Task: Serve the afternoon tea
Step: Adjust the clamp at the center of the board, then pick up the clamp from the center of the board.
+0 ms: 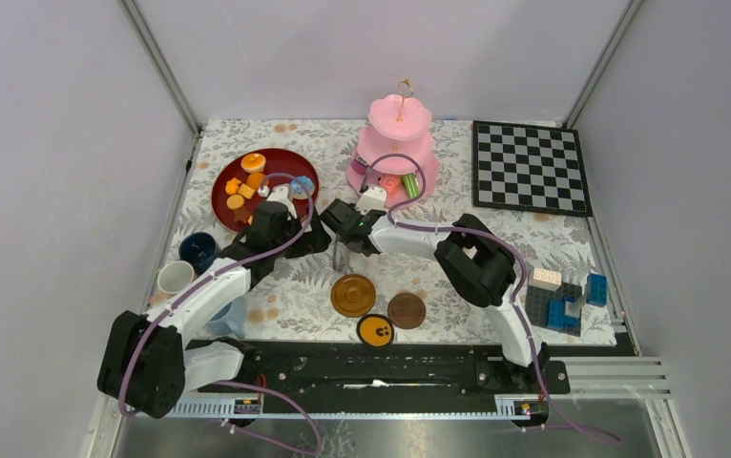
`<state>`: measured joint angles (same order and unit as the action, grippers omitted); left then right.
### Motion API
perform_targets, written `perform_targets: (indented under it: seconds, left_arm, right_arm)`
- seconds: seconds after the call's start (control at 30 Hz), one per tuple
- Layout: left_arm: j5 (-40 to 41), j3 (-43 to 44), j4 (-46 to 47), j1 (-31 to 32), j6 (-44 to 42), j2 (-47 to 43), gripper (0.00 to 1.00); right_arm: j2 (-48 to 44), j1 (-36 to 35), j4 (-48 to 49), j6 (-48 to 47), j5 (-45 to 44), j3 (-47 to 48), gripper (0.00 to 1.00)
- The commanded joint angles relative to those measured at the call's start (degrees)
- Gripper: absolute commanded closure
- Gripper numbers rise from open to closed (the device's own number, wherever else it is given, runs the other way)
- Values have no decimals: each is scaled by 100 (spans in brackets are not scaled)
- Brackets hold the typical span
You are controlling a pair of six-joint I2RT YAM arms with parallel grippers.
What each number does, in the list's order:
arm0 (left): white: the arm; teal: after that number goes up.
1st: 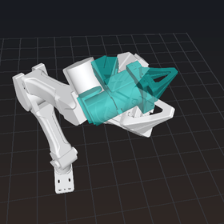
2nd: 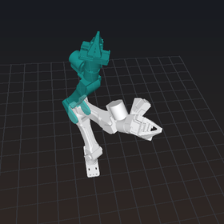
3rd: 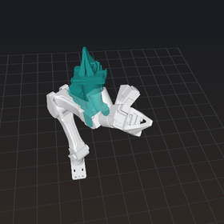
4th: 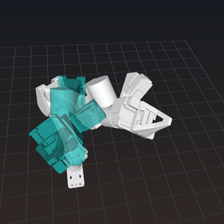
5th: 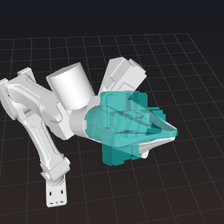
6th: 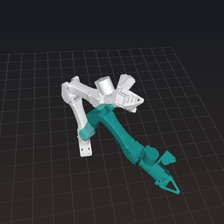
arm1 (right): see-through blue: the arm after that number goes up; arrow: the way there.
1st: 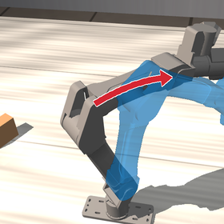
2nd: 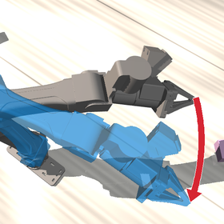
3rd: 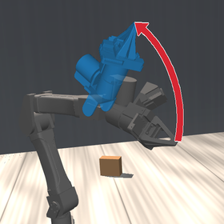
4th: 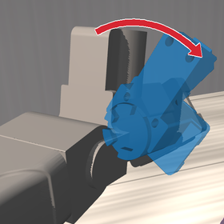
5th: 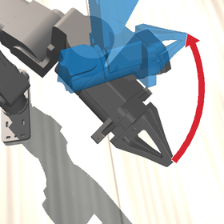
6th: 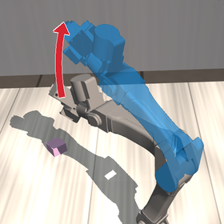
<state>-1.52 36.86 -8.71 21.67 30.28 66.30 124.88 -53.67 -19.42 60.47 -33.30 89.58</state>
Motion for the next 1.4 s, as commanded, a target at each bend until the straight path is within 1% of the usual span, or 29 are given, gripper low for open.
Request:
perform_targets:
  seconds: [0.0,0.13,0.2,0.3,0.37,0.43,0.5,0.6,0.7,0.8,0.93,1.07,1.17,1.27,1.37]
  left_arm:
    - [-235,-211,554,-6,36,98,1]
    - [-338,-438,983,-8,158,50,1]
    - [-418,-612,1337,3,187,-44,1]
    - [-418,-974,1999,148,120,-64,1]
    - [-355,-1238,2554,286,61,-51,1]
    - [-232,-1462,3090,419,-41,17,1]
    - [-247,-1564,3525,491,-163,234,1]
    - [-218,-1496,3903,564,-280,750,1]
    - [-157,-1506,4337,566,-272,1235,1]
    - [-121,-1471,4715,640,-344,1688,1]
    - [559,-1419,4937,1027,-702,2034,1]
    - [854,-1529,5485,1193,-762,2346,2]
    - [1243,-1551,5784,1459,-850,2605,3]
    - [1539,-1464,5863,1615,-892,2878,5]
    - [1614,-1410,6116,1638,-920,3173,8]
  right_arm:
    - [-420,4,286,-206,-45,-81,51]
    - [-1123,6,704,-676,33,-553,36]
    - [-1635,23,934,-970,-73,-924,25]
    - [-2533,205,1504,-1326,-146,-1774,10]
    - [-3198,464,2202,-1690,-20,-2517,1]
    - [-3836,739,3081,-2458,438,-3296,0]
    - [-4423,971,3899,-3008,642,-4198,0]
    - [-5009,1647,4600,-3097,1217,-4994,0]
    - [-5330,2058,5013,-3041,1378,-5530,0]
    - [-5449,2199,5389,-3009,1447,-5863,0]
    - [-5386,2212,6035,-2990,1602,-6184,1]
    - [-5327,2212,6286,-2989,1688,-6297,0]
    - [-5373,2216,6540,-3003,1675,-6460,0]
    - [-5411,2211,6712,-3044,1648,-6584,0]
    - [-5387,2212,6796,-3064,1595,-6645,0]
